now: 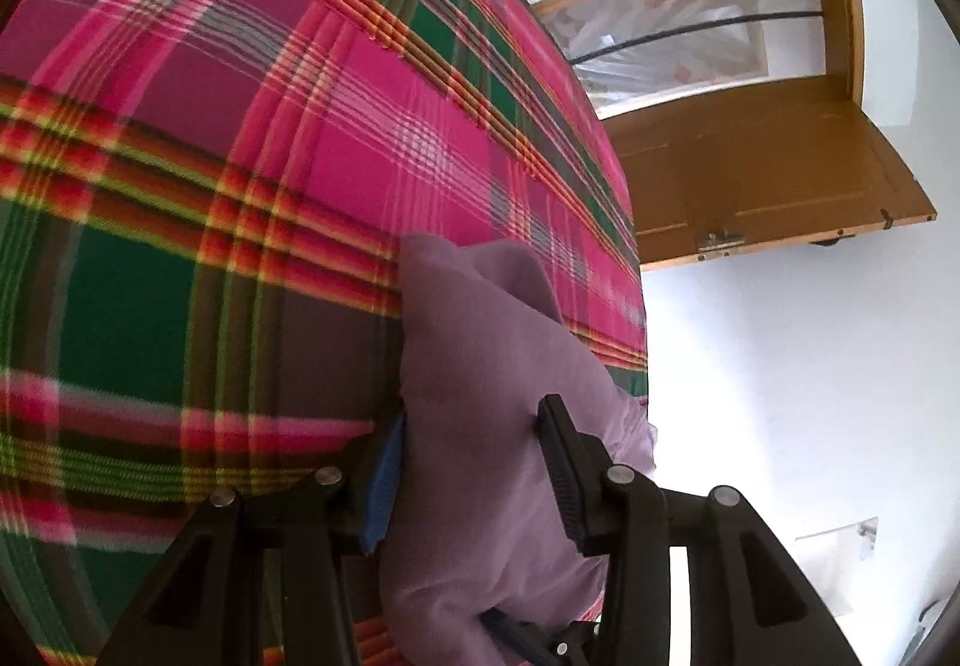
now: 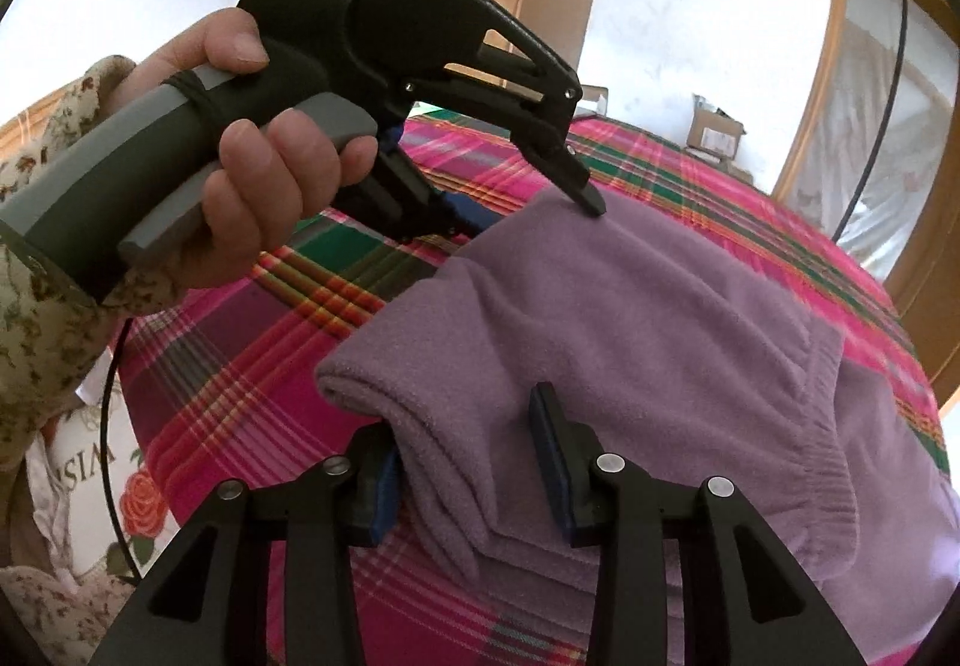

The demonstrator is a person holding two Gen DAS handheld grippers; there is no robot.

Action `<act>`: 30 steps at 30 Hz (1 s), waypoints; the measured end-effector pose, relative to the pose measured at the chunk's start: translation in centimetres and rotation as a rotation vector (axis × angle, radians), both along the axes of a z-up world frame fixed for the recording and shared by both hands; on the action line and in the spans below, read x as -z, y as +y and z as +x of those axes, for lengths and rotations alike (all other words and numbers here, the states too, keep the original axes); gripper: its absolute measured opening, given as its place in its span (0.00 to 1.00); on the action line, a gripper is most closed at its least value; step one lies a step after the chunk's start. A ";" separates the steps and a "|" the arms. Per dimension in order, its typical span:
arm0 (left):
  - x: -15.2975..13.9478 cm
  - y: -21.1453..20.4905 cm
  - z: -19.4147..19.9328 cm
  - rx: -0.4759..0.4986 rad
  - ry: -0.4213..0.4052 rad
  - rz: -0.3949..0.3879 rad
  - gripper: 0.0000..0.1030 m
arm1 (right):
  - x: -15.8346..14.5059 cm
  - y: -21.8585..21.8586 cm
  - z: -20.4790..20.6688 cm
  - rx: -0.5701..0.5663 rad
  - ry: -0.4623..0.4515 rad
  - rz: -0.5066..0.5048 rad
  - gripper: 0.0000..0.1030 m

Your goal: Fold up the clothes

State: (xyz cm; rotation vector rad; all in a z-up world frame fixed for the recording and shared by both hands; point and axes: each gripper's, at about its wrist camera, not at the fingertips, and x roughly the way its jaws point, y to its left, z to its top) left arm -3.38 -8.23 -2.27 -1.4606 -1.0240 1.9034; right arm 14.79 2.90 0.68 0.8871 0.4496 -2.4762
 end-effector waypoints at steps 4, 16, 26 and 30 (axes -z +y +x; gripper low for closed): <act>0.1 0.0 -0.4 0.008 -0.011 -0.001 0.38 | 0.1 -0.2 0.2 0.003 -0.001 0.010 0.40; -0.2 -1.1 -0.4 -0.013 0.006 0.013 0.12 | -0.8 -0.8 1.0 0.015 0.026 0.015 0.10; -2.1 -4.6 1.0 -0.063 0.074 -0.004 0.11 | -2.6 -3.1 2.3 -0.018 0.063 0.001 0.10; -2.3 -6.5 1.3 -0.097 0.080 -0.027 0.11 | -2.9 -5.0 2.2 -0.070 0.061 -0.005 0.10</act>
